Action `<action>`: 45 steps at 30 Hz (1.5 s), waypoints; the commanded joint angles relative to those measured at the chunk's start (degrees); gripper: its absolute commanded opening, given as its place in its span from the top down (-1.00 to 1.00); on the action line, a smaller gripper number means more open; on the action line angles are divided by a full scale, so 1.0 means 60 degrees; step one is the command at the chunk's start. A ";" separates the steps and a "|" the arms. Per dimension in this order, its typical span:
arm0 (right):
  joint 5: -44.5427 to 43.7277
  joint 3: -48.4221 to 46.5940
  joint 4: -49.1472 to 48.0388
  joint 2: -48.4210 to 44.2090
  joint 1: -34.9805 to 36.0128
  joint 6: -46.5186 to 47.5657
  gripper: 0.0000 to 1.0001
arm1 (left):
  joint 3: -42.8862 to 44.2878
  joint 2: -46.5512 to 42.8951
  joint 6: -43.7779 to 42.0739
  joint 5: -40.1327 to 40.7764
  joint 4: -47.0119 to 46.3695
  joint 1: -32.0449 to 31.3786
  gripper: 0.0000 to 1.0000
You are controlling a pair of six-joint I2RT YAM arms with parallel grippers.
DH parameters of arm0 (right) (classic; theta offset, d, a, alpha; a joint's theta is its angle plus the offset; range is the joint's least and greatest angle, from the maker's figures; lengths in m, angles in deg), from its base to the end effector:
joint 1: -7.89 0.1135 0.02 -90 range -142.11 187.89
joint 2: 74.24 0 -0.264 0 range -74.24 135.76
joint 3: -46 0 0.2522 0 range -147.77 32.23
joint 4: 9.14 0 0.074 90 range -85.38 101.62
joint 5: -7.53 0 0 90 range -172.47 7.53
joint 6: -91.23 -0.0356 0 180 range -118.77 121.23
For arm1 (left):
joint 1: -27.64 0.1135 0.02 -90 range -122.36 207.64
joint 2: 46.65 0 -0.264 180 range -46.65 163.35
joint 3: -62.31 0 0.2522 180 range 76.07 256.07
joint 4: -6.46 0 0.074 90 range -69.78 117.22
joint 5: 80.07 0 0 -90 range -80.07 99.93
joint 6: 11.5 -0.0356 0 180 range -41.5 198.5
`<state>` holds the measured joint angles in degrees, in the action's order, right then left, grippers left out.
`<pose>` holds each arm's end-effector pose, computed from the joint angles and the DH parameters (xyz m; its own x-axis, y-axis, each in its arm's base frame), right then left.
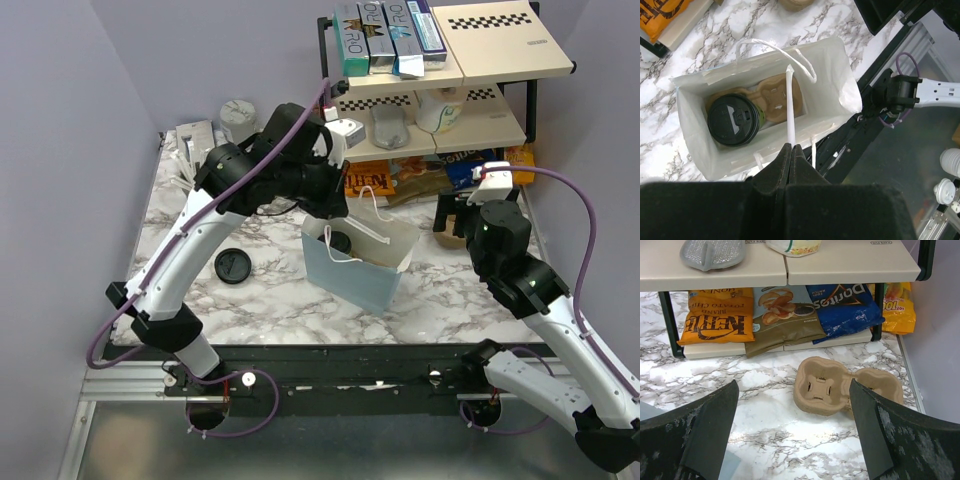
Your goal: Pack the takeout coffee
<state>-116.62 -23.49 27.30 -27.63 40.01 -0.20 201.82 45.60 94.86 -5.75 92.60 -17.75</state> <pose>0.1559 0.0743 0.3791 -0.1980 -0.0999 -0.9751 0.0271 0.9939 -0.1073 0.1939 -0.2102 0.4946 -0.6576 0.2805 -0.6992 0.6753 0.6309 -0.3820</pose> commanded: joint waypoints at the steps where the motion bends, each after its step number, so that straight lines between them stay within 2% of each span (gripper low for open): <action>1: 0.0008 0.0132 0.0102 -0.0005 -0.0065 -0.0010 -1.00 | 0.0266 0.0343 -0.0222 0.0445 0.0329 -0.0301 0.96; 9: -0.0050 0.0132 0.0103 0.0010 -0.0051 0.0019 -1.00 | 0.0705 0.1060 -0.0222 0.0724 0.0505 -0.0638 0.94; 11: -0.0065 0.0147 0.0117 0.0010 -0.0051 0.0019 -1.00 | 0.0750 0.1134 -0.0251 0.0724 0.0505 -0.0653 0.88; 14: -0.0080 0.0161 0.0117 -0.0005 -0.0065 0.0019 -1.00 | 0.0750 0.1105 -0.0251 0.0709 0.0432 -0.0668 0.42; 15: -0.0123 0.0176 0.0117 -0.0005 -0.0065 0.0019 -1.00 | 0.0735 0.1090 -0.0251 0.0709 0.0417 -0.0668 0.15; 17: -0.0138 0.0176 0.0117 0.0010 -0.0080 0.0034 -1.00 | 0.0706 0.0959 -0.0237 0.0709 0.0301 -0.0668 -0.01; 18: -0.0153 0.0176 0.0103 0.0010 -0.0065 0.0034 -1.00 | 0.0677 0.0886 -0.0236 0.0695 0.0257 -0.0668 -0.17; 20: -0.0153 0.0161 0.0117 0.0010 -0.0065 0.0048 -1.00 | 0.0691 0.0827 -0.0236 0.0680 0.0154 -0.0668 -0.27; 23: -0.0138 0.0161 0.0117 -0.0005 -0.0051 0.0034 -1.00 | 0.0794 0.0651 -0.0207 0.0724 -0.0022 -0.0668 -0.55; 24: -0.0153 0.0161 0.0132 -0.0005 -0.0065 0.0034 -1.00 | 0.0866 0.0607 -0.0164 0.0724 -0.0080 -0.0668 -0.76; 26: -0.0240 0.0132 0.0117 -0.0034 -0.0065 -0.0213 -1.00 | 0.0926 0.0359 -0.0119 0.0753 -0.0329 -0.0668 -0.98; 31: -0.0212 -0.0029 0.0293 -0.0107 -0.0065 -0.0625 -1.00 | 0.0955 -0.0445 0.0406 0.1381 -0.0972 -0.0668 -0.98; 34: -0.0080 -0.0160 0.0424 -0.0180 -0.0065 -0.0830 -1.00 | 0.0897 -0.1001 0.0948 0.3324 -0.1193 -0.0668 -0.98; 35: 0.0022 -0.0204 0.0512 -0.0180 -0.0065 -0.0845 -1.00 | 0.0838 -0.1149 0.1385 0.4767 -0.1209 -0.0668 -0.98; 39: 0.0155 -0.0307 0.0732 -0.0283 -0.0065 -0.1152 -1.00 | 0.0283 -0.1780 0.1844 0.8111 -0.0946 -0.0464 -0.98; 40: 0.0169 -0.0336 0.0776 -0.0268 -0.0065 -0.1225 -1.00 | 0.0151 -0.1911 0.1887 0.8223 -0.0742 -0.0202 -0.98; 41: 0.0169 -0.0540 0.0878 -0.0239 -0.0065 -0.1386 -1.00 | -0.0054 -0.2029 0.1975 0.8166 -0.0740 0.0497 -0.98; 43: 0.0316 -0.0760 0.1361 -0.0137 -0.0065 -0.1606 -1.00 | -0.1048 -0.2452 0.2151 0.7232 -0.1161 0.1422 -0.98; 45: 0.0374 -0.0952 0.1668 -0.0107 -0.0065 -0.1943 -1.00 | -0.1752 -0.2732 0.2471 0.7038 -0.1442 0.2518 -0.98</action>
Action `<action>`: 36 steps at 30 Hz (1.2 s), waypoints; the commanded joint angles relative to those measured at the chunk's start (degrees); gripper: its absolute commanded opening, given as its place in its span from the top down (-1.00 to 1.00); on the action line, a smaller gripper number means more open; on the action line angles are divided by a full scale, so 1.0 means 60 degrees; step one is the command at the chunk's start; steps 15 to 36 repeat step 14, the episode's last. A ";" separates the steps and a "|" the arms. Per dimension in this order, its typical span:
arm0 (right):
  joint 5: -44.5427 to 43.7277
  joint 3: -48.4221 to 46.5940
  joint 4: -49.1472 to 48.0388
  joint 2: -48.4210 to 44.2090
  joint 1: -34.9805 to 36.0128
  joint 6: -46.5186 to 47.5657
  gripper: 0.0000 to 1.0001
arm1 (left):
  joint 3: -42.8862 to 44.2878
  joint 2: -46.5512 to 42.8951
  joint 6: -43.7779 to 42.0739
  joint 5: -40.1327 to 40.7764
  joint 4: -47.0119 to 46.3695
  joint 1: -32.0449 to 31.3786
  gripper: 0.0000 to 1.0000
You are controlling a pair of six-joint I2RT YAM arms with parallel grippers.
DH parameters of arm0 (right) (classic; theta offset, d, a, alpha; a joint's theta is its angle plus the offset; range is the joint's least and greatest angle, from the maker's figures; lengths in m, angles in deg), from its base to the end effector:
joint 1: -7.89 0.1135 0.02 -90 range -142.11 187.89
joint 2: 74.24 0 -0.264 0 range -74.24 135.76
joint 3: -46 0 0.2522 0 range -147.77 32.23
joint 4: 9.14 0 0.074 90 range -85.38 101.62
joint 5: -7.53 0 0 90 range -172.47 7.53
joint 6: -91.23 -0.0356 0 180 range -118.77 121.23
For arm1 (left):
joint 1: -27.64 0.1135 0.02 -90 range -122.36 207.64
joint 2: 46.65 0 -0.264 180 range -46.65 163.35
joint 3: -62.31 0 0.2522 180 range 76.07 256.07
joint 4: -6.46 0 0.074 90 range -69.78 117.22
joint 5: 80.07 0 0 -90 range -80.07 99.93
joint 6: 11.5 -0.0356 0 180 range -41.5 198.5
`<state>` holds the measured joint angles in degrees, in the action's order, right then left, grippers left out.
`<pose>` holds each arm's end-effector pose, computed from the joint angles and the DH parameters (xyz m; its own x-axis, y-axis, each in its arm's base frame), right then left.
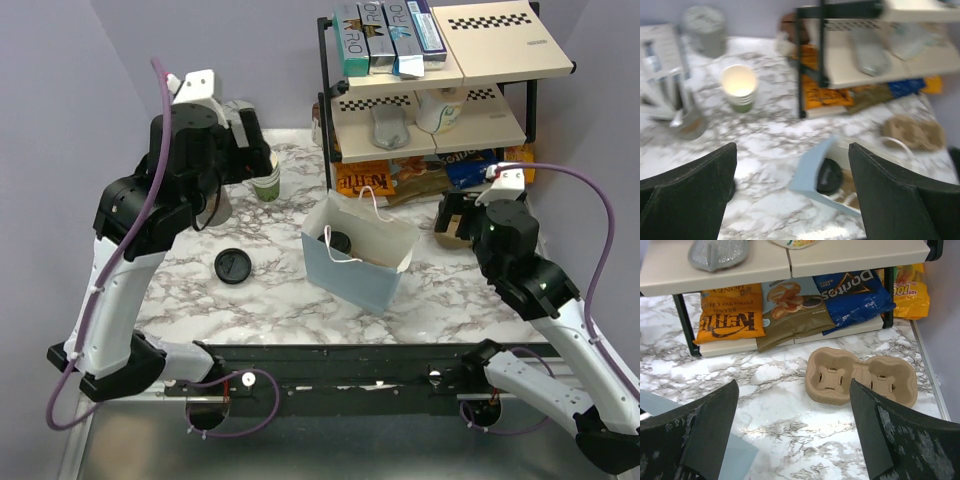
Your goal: Pack the takeout coffee
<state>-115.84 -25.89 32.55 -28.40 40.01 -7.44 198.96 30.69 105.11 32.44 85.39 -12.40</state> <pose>0.1481 0.0698 0.3857 -0.2250 0.0074 -0.9743 0.0389 0.9992 -0.0014 0.1554 -0.1128 0.5521 -0.3724 -0.2276 -0.8997 0.1694 0.9365 -0.3070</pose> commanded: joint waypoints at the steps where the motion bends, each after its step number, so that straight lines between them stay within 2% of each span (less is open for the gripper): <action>1: 0.0200 -0.0566 0.0854 0.0020 -0.0065 -0.0840 -1.00 | -0.1713 -0.0365 0.0881 0.0674 -0.0241 0.1894 -0.98; 5: 0.0185 -0.0478 0.1044 -0.0009 -0.0065 -0.1133 -1.00 | -0.2872 -0.0658 0.1437 0.1095 -0.0154 0.2920 -0.98; 10: 0.0009 -0.0347 0.1045 -0.0214 -0.0065 -0.1456 -1.00 | -0.4291 -0.1389 0.1585 0.1011 -0.0634 0.3462 -0.98; 14: 0.0126 -0.0317 0.0913 -0.0433 -0.0065 -0.1383 -1.00 | -0.4778 -0.1625 0.1615 0.0645 -0.0929 0.3610 -0.98; 36: 0.0126 -0.0317 0.0913 -0.0433 -0.0065 -0.1383 -1.00 | -0.4778 -0.1625 0.1615 0.0645 -0.0929 0.3610 -0.98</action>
